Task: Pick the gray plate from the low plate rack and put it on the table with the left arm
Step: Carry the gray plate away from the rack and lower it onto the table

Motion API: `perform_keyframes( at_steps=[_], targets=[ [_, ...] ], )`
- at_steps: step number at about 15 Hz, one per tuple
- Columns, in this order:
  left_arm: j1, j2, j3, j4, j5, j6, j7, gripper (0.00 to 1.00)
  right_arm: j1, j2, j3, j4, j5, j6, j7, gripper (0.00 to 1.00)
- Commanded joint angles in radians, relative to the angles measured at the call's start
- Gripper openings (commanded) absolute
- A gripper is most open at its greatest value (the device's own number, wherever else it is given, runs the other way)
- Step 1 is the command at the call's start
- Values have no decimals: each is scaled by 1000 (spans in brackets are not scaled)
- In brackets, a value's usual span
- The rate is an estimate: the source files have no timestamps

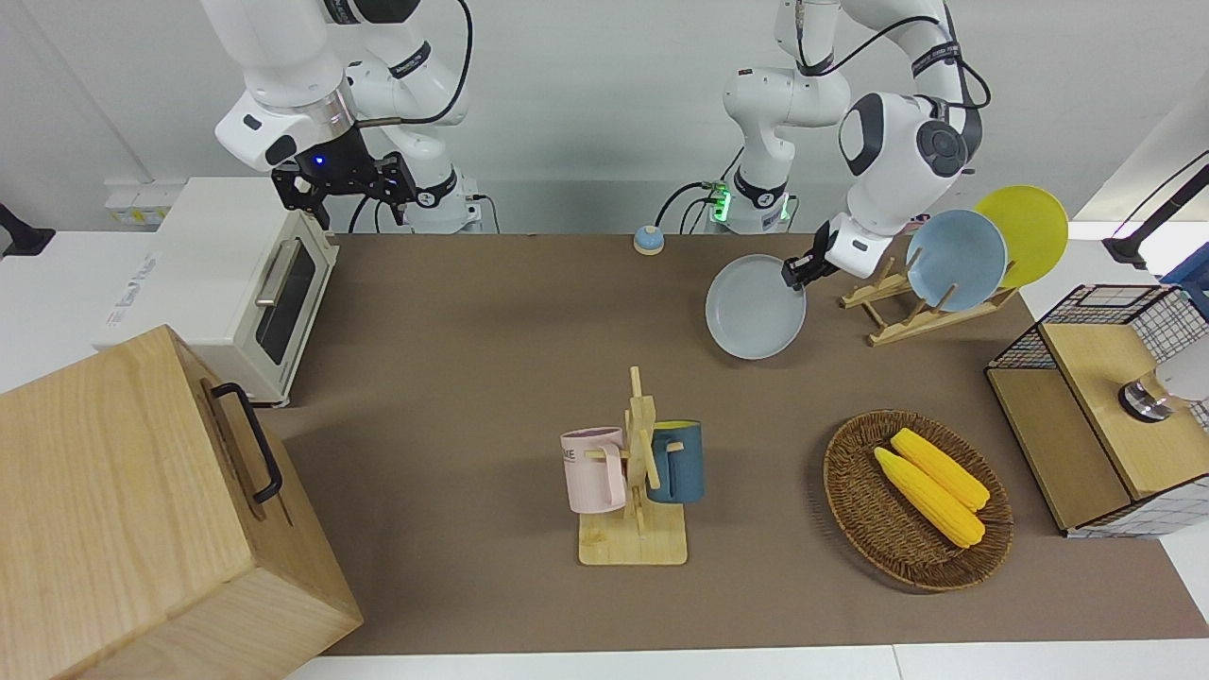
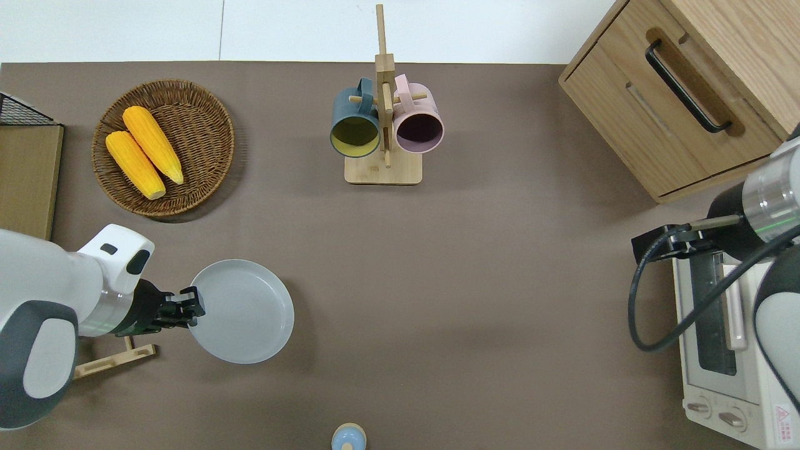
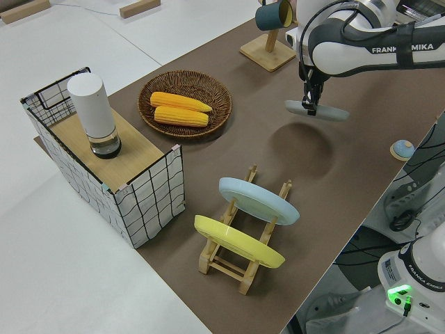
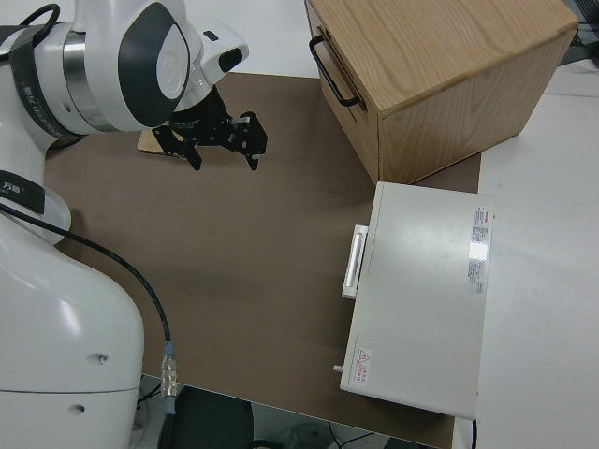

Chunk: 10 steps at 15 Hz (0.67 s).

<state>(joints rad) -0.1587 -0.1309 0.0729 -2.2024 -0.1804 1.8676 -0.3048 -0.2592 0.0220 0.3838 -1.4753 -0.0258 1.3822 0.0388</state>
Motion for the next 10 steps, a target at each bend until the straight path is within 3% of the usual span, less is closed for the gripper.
perform_keyframes(
  at_steps=[1, 10],
  targets=[
    [-25, 7, 10, -33, 15, 50, 7, 22, -23, -2, 21, 6, -6, -11, 12, 983],
    [-30, 39, -16, -54, 59, 117, -22, 41, -23, -2, 21, 7, -6, -12, 12, 983]
  ],
)
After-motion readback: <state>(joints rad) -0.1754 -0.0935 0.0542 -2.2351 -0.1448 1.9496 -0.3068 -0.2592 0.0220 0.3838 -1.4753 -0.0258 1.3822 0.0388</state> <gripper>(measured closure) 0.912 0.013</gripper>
